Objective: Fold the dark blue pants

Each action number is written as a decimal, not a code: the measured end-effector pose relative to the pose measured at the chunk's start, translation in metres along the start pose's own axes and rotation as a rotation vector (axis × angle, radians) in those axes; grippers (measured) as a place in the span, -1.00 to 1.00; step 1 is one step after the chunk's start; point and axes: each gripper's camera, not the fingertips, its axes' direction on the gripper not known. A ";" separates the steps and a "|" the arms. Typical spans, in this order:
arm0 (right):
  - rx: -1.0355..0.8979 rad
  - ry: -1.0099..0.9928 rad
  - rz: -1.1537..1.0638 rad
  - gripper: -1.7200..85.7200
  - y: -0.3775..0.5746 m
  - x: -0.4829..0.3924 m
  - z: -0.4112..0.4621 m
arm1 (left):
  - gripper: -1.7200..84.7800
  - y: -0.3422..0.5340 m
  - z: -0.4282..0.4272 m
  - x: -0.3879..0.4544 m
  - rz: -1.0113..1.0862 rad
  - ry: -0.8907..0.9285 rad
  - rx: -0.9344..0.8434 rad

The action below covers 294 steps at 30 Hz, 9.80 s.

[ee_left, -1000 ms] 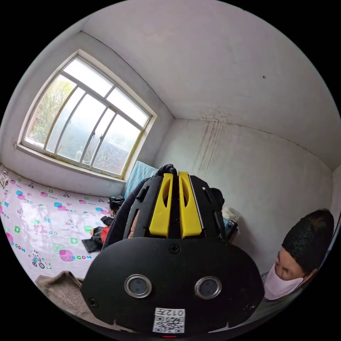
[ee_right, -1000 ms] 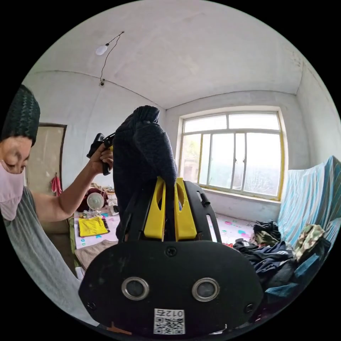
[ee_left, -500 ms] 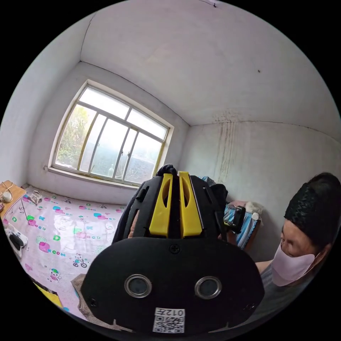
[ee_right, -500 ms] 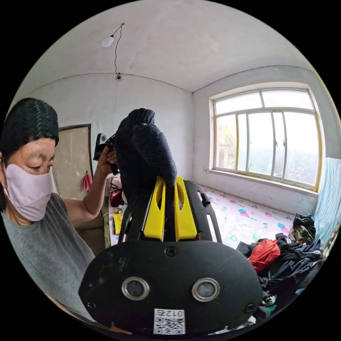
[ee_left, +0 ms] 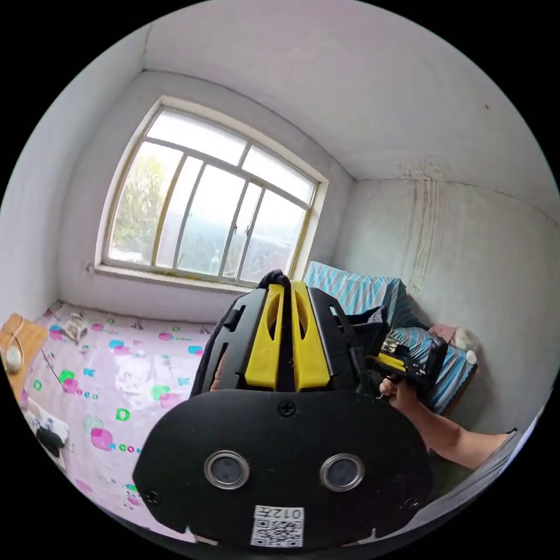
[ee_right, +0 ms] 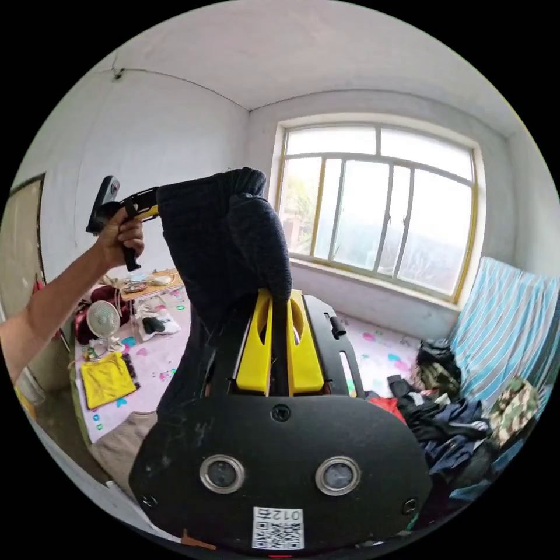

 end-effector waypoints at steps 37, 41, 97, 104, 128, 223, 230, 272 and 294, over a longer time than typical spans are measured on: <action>-1.161 -0.161 0.538 -0.84 0.784 0.316 -0.502 | -0.94 0.506 0.059 -0.180 -0.618 -0.153 -1.028; -1.246 -0.158 0.405 -0.84 0.774 0.308 -0.545 | -0.94 0.529 0.071 -0.167 -0.577 -0.266 -1.145; -0.887 0.210 1.064 -0.96 -0.158 -0.307 -0.979 | -0.94 0.634 0.277 -0.182 -0.482 0.241 -0.967; -0.466 0.443 1.191 -0.98 -0.286 -0.486 -1.124 | -0.94 0.686 0.202 -0.055 -0.240 0.688 -1.127; 0.032 1.313 1.530 -0.98 -0.440 -1.134 -1.454 | -0.94 0.764 0.120 0.184 0.184 1.385 -1.165; -0.635 0.779 1.226 -0.98 0.430 -0.406 -0.621 | -0.95 0.658 0.453 -0.149 -1.417 1.782 -0.383; -0.595 0.836 1.278 -0.98 0.460 -0.391 -0.687 | -0.95 0.650 0.441 -0.114 -1.408 1.827 -0.475; -0.516 0.967 1.405 -0.98 0.416 -0.487 -0.757 | -0.95 0.688 0.370 -0.037 -1.420 1.920 -0.678; -0.524 1.004 1.407 -0.98 0.307 -0.621 -0.623 | -0.95 0.719 0.364 -0.028 -1.441 1.943 -0.697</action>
